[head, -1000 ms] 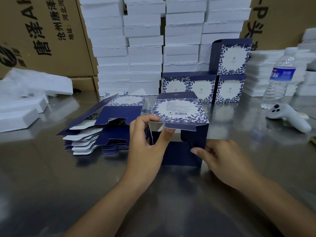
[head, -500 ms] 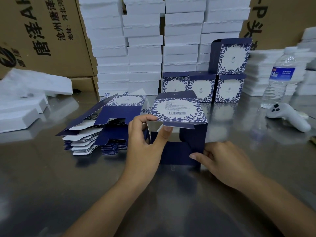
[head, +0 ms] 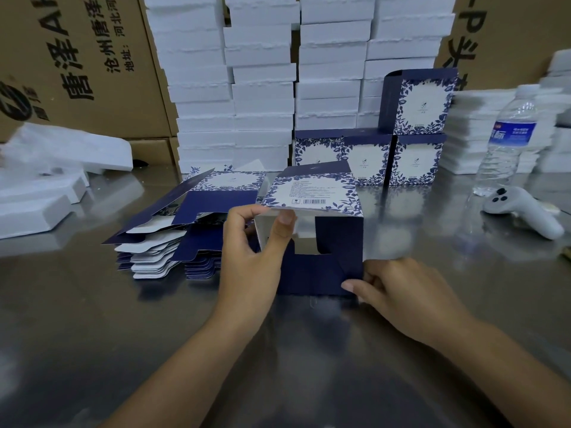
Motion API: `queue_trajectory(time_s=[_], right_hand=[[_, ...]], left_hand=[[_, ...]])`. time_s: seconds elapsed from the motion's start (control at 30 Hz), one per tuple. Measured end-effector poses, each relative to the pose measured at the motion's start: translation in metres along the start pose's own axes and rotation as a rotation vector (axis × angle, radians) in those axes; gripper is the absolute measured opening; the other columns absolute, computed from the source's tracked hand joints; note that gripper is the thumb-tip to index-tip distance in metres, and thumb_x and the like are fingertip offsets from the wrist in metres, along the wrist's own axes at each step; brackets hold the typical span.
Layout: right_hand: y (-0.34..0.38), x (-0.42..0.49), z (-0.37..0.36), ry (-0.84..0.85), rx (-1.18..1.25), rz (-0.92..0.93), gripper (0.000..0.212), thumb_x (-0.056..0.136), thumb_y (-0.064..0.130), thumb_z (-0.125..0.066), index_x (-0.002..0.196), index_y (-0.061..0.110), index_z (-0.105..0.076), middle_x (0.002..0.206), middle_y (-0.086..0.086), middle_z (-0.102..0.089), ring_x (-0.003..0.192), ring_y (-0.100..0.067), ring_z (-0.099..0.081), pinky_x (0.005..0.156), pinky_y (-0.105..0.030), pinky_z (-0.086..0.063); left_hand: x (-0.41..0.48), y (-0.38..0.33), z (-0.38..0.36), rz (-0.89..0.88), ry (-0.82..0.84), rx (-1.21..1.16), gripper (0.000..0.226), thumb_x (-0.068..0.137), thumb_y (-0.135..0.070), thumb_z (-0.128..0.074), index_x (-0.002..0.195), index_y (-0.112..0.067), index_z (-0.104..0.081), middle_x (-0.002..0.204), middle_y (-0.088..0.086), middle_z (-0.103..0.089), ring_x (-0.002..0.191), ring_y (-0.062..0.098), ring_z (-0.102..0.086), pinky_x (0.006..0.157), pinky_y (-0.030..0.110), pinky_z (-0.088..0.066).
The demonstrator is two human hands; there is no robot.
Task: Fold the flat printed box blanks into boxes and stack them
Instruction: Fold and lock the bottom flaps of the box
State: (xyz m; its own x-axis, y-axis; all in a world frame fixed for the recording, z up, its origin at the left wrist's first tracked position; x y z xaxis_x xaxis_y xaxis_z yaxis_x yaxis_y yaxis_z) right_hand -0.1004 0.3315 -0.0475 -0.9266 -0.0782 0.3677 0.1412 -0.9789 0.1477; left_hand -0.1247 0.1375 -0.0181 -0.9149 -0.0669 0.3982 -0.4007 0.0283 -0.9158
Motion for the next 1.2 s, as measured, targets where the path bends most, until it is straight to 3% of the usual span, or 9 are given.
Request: queue_trajectory(time_s=[0.17,0.53,0.7,0.77,0.83,0.93,1.0,1.1,1.2], right_hand=[[0.0,-0.001,0.003,-0.028,0.071,0.01,0.053,0.087,0.064,-0.026,0.06,0.023,-0.047,0.054,0.009,-0.051,0.054,-0.007,-0.045,0.048,-0.018,-0.027],[0.002,-0.001,0.001,-0.041,0.118,0.016,0.057,0.084,0.064,-0.026,0.063,0.018,-0.051,0.057,0.003,-0.055,0.061,-0.015,-0.053,0.052,-0.026,-0.033],[0.0,-0.001,0.009,-0.117,-0.01,-0.044,0.065,0.065,0.081,-0.008,0.064,0.025,-0.042,0.055,0.008,-0.048,0.056,-0.009,-0.044,0.048,-0.024,-0.027],[-0.001,-0.001,0.015,-0.213,0.027,-0.07,0.061,0.065,0.083,-0.017,0.08,0.031,-0.044,0.062,0.013,-0.051,0.061,-0.011,-0.049,0.052,-0.027,-0.032],[0.003,-0.003,0.026,-0.415,0.266,-0.035,0.052,0.073,0.076,-0.041,0.102,0.033,-0.044,0.078,0.019,-0.053,0.074,-0.008,-0.053,0.063,-0.027,-0.04],[0.012,-0.009,0.042,-0.687,0.455,0.146,0.049,0.083,0.042,-0.066,0.123,0.027,-0.043,0.111,0.013,-0.051,0.105,-0.006,-0.05,0.093,-0.016,-0.037],[0.019,-0.012,0.048,-0.784,0.366,0.265,0.035,0.089,0.035,-0.059,0.117,0.014,-0.056,0.112,0.008,-0.053,0.107,-0.01,-0.05,0.097,-0.017,-0.035],[0.019,-0.014,0.053,-0.858,0.344,0.277,0.034,0.097,0.029,-0.048,0.09,0.004,-0.069,0.089,0.0,-0.063,0.087,-0.017,-0.055,0.083,-0.018,-0.04],[0.014,-0.013,0.056,-0.889,0.386,0.204,0.031,0.094,0.027,-0.052,0.083,0.005,-0.07,0.082,0.007,-0.057,0.08,-0.011,-0.05,0.077,-0.012,-0.038]], left_hand=[[0.009,0.001,0.007,0.014,-0.09,-0.112,0.057,0.056,-0.071,-0.054,0.092,-0.027,-0.054,0.074,-0.033,-0.062,0.068,-0.018,-0.056,0.057,0.0,-0.039],[0.008,0.0,0.008,-0.001,-0.098,-0.118,0.056,0.057,-0.069,-0.054,0.094,-0.027,-0.054,0.074,-0.034,-0.062,0.069,-0.018,-0.057,0.056,-0.001,-0.038],[0.006,-0.003,0.006,-0.046,-0.055,-0.074,0.047,0.064,-0.062,-0.053,0.093,-0.025,-0.053,0.072,-0.034,-0.061,0.065,-0.018,-0.054,0.056,0.0,-0.038],[0.003,-0.003,0.004,-0.058,-0.021,-0.048,0.05,0.063,-0.065,-0.053,0.094,-0.026,-0.053,0.082,-0.023,-0.063,0.071,-0.012,-0.055,0.058,0.002,-0.039],[0.0,-0.004,0.001,-0.07,0.033,-0.005,0.052,0.062,-0.068,-0.052,0.095,-0.027,-0.053,0.099,-0.009,-0.059,0.084,-0.001,-0.055,0.063,0.004,-0.04],[-0.006,-0.004,-0.008,-0.064,0.152,0.027,0.049,0.059,-0.068,-0.056,0.095,-0.034,-0.054,0.112,0.002,-0.054,0.093,0.007,-0.057,0.07,0.013,-0.044],[-0.009,-0.002,-0.013,-0.059,0.213,0.027,0.044,0.06,-0.066,-0.061,0.094,-0.039,-0.055,0.116,0.004,-0.054,0.098,0.012,-0.059,0.073,0.021,-0.046],[-0.013,-0.002,-0.017,-0.102,0.303,0.058,0.049,0.067,-0.07,-0.066,0.107,-0.043,-0.053,0.123,-0.006,-0.054,0.106,0.005,-0.056,0.077,0.015,-0.044],[-0.013,-0.001,-0.02,-0.102,0.425,0.035,0.081,0.06,-0.091,-0.044,0.129,-0.047,-0.043,0.14,-0.022,-0.045,0.131,-0.002,-0.039,0.104,0.023,-0.036]])
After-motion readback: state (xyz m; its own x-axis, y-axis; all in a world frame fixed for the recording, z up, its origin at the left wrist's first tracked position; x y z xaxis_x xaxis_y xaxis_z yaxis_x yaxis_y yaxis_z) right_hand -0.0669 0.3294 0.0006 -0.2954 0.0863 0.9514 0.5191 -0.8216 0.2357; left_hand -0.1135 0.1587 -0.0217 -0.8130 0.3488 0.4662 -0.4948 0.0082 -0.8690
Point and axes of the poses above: each hand's wrist, its own x-axis towards the middle knuckle, its own z-axis out of the back of the hand, y = z × x, the point moved 5 cm from there along x, towards the middle knuckle
